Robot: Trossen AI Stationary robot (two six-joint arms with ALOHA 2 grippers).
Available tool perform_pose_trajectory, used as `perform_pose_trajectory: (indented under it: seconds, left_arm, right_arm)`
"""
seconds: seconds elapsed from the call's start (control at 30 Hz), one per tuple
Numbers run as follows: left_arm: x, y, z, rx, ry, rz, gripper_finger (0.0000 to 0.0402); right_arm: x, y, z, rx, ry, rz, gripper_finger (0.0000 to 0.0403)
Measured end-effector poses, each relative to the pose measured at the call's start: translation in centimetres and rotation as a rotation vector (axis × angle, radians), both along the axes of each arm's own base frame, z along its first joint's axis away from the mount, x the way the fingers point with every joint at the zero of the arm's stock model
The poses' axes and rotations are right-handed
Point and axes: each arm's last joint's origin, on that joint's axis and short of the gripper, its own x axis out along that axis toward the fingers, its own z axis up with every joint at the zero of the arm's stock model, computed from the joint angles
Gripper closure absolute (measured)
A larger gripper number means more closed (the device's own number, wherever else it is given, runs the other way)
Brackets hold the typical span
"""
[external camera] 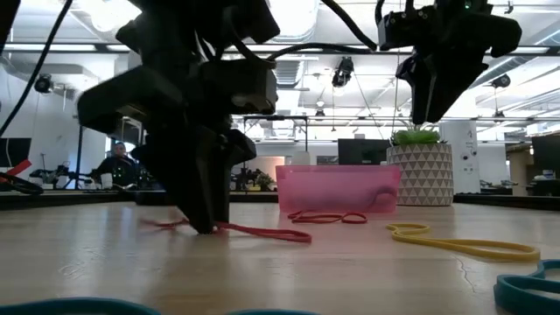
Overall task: Pick and place rubber bands into bin
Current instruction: Put the red rubber band into the pink bin
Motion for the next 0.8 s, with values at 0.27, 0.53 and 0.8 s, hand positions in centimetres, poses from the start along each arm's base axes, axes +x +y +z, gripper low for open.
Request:
perform_pose_trajectory:
  seconds: [0.27, 0.53, 0.8]
  left_arm:
    - [0.2, 0.6, 0.0, 0.004, -0.005, -0.031, 0.0335]
    - [0.2, 0.6, -0.1, -0.015, 0.000, -0.036, 0.0397]
    - [0.6, 0.6, 1.0, 0.004, -0.038, -0.023, 0.0401]
  right_arm:
    - [-0.1, 0.0, -0.2, 0.001, 0.003, -0.007, 0.0197]
    - [0.0, 0.0, -0.1, 0.003, -0.006, -0.007, 0.0197]
    - [0.1, 0.0, -0.1, 0.006, -0.013, -0.013, 0.0197]
